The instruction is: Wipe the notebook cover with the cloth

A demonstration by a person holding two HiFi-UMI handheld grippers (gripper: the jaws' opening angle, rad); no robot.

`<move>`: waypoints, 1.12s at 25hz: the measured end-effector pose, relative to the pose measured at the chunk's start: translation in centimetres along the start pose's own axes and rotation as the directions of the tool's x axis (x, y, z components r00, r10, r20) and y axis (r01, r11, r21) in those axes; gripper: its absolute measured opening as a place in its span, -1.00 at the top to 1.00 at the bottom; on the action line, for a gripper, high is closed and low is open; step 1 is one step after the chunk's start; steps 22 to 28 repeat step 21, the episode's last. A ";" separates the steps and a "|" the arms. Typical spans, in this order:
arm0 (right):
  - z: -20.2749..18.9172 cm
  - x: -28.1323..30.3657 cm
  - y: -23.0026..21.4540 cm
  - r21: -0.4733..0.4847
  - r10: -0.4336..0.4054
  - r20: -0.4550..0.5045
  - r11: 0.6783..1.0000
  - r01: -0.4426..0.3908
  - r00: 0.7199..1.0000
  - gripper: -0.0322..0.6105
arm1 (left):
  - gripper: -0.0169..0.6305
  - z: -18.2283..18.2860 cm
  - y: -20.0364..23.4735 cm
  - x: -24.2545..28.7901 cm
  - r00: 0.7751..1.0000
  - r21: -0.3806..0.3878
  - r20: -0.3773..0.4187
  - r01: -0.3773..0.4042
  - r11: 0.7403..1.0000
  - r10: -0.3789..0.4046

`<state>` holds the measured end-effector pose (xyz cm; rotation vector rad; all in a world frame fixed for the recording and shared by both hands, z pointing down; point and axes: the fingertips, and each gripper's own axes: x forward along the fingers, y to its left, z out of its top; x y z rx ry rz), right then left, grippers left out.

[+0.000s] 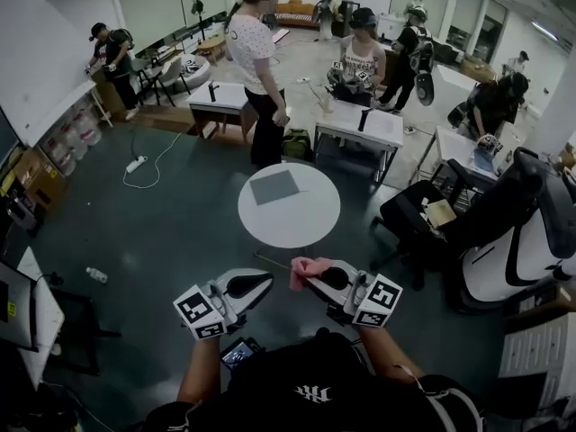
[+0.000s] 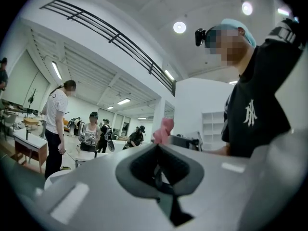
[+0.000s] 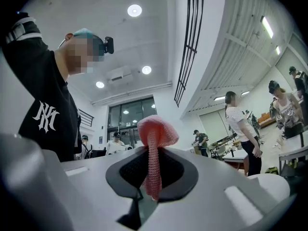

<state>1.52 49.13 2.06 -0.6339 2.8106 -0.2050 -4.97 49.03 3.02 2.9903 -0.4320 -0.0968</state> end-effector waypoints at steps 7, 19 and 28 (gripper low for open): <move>-2.0 2.0 3.8 -0.016 0.020 -0.018 1.000 -0.020 1.000 0.80 | 0.93 -1.9 0.5 -4.7 0.998 0.011 -0.004 -0.055 0.998 0.055; -3.1 4.7 2.8 0.008 0.047 -0.051 0.999 -0.047 0.998 0.79 | 0.96 -1.3 2.8 -6.5 0.993 0.007 -0.006 -0.118 0.993 0.118; -3.3 5.1 2.8 -0.004 0.058 -0.057 0.998 -0.059 0.997 0.79 | 0.98 -1.2 2.9 -6.9 0.992 0.003 0.012 -0.128 0.992 0.128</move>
